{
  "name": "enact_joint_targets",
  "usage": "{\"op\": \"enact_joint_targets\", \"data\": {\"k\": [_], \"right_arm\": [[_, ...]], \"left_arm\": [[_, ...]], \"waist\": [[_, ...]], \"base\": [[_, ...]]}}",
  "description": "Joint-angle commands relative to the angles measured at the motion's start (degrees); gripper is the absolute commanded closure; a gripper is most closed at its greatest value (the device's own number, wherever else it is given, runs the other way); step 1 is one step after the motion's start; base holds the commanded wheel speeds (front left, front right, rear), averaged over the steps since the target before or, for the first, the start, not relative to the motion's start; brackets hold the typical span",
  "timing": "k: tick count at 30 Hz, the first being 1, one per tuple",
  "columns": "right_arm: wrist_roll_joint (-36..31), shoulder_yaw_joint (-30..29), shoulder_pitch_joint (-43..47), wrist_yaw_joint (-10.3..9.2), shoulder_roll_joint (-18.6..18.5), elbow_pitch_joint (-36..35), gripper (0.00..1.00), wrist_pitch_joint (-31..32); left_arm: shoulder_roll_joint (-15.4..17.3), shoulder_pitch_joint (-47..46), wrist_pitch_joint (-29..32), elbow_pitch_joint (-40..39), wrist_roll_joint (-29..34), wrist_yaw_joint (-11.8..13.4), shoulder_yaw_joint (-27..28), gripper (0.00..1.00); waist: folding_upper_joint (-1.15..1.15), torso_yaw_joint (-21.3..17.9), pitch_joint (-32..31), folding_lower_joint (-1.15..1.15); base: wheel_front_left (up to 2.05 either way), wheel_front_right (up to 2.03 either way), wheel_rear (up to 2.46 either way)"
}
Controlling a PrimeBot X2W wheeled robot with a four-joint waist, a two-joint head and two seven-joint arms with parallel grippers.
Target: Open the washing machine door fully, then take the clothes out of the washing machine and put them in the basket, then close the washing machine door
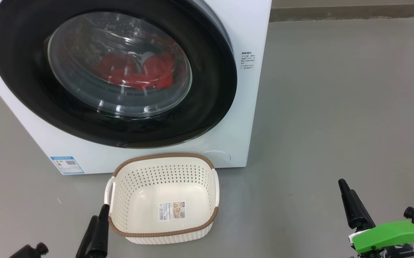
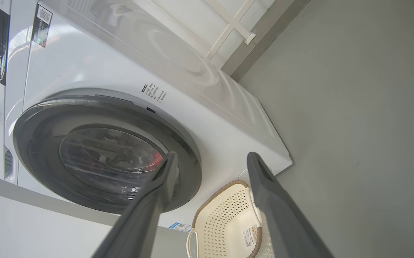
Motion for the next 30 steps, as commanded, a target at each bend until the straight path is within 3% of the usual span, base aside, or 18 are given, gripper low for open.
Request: {"op": "enact_joint_targets", "data": {"k": [1, 30], "right_arm": [[-2.1, 0.6, -0.8, -0.02, -1.1, -2.0, 0.00, -0.8], [-19.8, 1.5, 0.1, -0.03, -1.6, -4.7, 0.00, -5.5]], "left_arm": [[0.9, -0.8, -0.8, -2.1, 2.2, 0.4, 0.6, 0.00], [1.1, 0.1, -5.5, -5.2, 21.3, 0.9, 0.1, 0.00]], "waist": [[0.00, 0.0, 0.0, -0.01], [0.00, -0.3, 0.9, -0.01]], "base": [[0.00, 0.00, 0.00], [0.00, 0.00, 0.00]]}}
